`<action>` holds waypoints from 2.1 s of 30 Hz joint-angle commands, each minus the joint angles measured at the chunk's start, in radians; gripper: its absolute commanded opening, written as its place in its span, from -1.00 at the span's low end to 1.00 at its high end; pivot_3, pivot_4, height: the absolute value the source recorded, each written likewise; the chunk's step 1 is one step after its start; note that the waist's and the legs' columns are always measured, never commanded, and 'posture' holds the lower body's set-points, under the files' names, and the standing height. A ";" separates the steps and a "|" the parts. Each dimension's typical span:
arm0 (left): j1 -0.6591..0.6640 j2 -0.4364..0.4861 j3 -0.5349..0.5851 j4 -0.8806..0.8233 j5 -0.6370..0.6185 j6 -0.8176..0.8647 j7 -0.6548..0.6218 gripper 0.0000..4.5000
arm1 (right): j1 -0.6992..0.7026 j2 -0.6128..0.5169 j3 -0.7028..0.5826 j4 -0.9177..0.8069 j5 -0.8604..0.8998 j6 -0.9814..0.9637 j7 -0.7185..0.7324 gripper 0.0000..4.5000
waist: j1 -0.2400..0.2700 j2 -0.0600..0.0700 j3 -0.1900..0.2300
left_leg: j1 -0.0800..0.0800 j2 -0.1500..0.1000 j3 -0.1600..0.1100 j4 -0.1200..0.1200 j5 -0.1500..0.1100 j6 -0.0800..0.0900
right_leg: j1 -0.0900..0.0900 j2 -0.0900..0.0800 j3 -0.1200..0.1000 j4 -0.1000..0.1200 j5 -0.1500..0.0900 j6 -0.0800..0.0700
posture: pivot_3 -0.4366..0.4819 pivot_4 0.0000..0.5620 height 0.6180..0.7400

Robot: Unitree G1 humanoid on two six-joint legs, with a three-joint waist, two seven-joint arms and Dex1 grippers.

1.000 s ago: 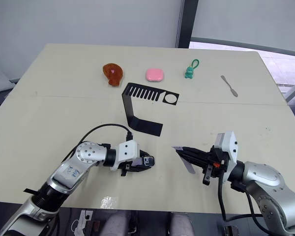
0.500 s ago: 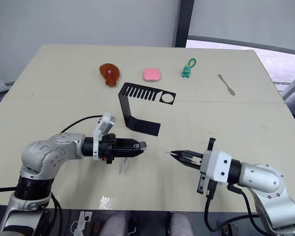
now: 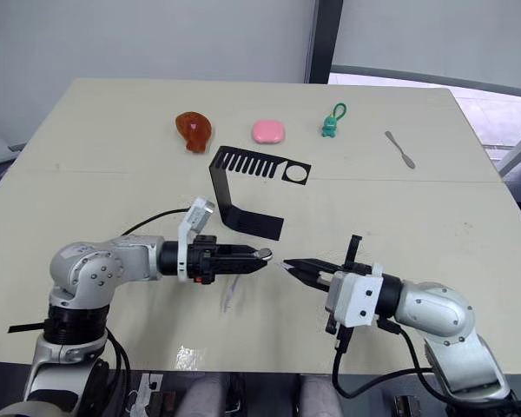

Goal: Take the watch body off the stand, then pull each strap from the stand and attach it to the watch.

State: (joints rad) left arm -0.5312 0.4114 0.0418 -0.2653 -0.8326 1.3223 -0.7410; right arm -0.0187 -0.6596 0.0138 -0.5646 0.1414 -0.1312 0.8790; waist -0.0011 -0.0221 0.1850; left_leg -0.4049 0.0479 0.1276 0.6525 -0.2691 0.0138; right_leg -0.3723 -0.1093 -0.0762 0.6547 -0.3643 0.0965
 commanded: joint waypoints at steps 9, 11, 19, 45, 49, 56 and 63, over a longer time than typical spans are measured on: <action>-0.004 -0.010 0.047 -0.023 -0.094 0.031 0.051 -0.29 | 0.005 0.005 0.004 0.031 -0.017 -0.065 -0.034 -1.00 | 0.000 0.000 0.000 | 0.000 0.000 0.000 0.000 0.000 0.000 | 0.000 0.000 0.000 0.000 0.000 0.000 | -0.05 -0.47 1.00; -0.003 -0.010 0.046 -0.023 -0.100 0.029 0.059 -0.29 | 0.005 0.003 0.001 0.039 -0.016 -0.074 -0.033 -1.00 | -0.001 0.000 0.000 | 0.000 0.000 0.000 0.000 0.000 0.000 | 0.000 0.000 0.000 0.000 0.000 0.000 | -0.05 -0.47 1.00; 0.002 -0.011 0.032 -0.028 -0.110 0.021 0.079 -0.29 | 0.000 0.001 0.002 0.055 -0.018 -0.086 -0.035 -1.00 | 0.000 0.000 0.000 | 0.000 0.000 0.000 0.000 0.000 0.000 | 0.000 0.000 0.000 0.000 0.000 0.000 | -0.05 -0.47 1.00; 0.019 -0.020 0.033 -0.041 -0.145 0.014 0.131 -0.29 | -0.033 -0.002 0.024 0.098 -0.018 -0.108 -0.018 -1.00 | -0.001 0.000 0.000 | 0.000 0.000 0.000 0.000 0.000 0.000 | 0.000 -0.001 0.000 0.000 0.000 0.000 | -0.05 -0.47 1.00; 0.018 -0.028 0.041 -0.038 -0.153 0.014 0.142 -0.29 | -0.034 -0.003 0.028 0.100 -0.019 -0.109 -0.016 -1.00 | -0.001 0.000 0.000 | 0.000 0.000 0.000 0.000 0.000 0.000 | 0.000 -0.001 0.000 0.000 0.000 0.000 | -0.05 -0.47 1.00; 0.019 -0.024 0.033 -0.041 -0.153 0.003 0.140 -0.29 | -0.038 -0.002 0.031 0.109 -0.022 -0.107 -0.020 -1.00 | -0.001 0.000 0.000 | 0.000 0.000 0.000 0.000 0.000 0.000 | 0.000 -0.001 0.000 0.000 0.000 0.000 | -0.05 -0.47 1.00; 0.017 -0.021 0.032 -0.035 -0.155 0.002 0.138 -0.29 | -0.045 -0.002 0.039 0.117 -0.026 -0.111 -0.019 -1.00 | -0.001 0.000 0.000 | 0.000 0.000 0.000 0.000 0.000 0.000 | 0.000 -0.001 0.000 0.000 0.000 0.000 | -0.05 -0.47 1.00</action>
State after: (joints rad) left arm -0.5083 0.3914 0.0675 -0.2674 -0.9597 1.3388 -0.5953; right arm -0.0586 -0.6550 0.0551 -0.4293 0.1106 -0.2194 0.8608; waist -0.0019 -0.0221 0.1850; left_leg -0.4049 0.0479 0.1276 0.6525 -0.2690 0.0137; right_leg -0.3722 -0.1098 -0.0759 0.6543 -0.3643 0.0965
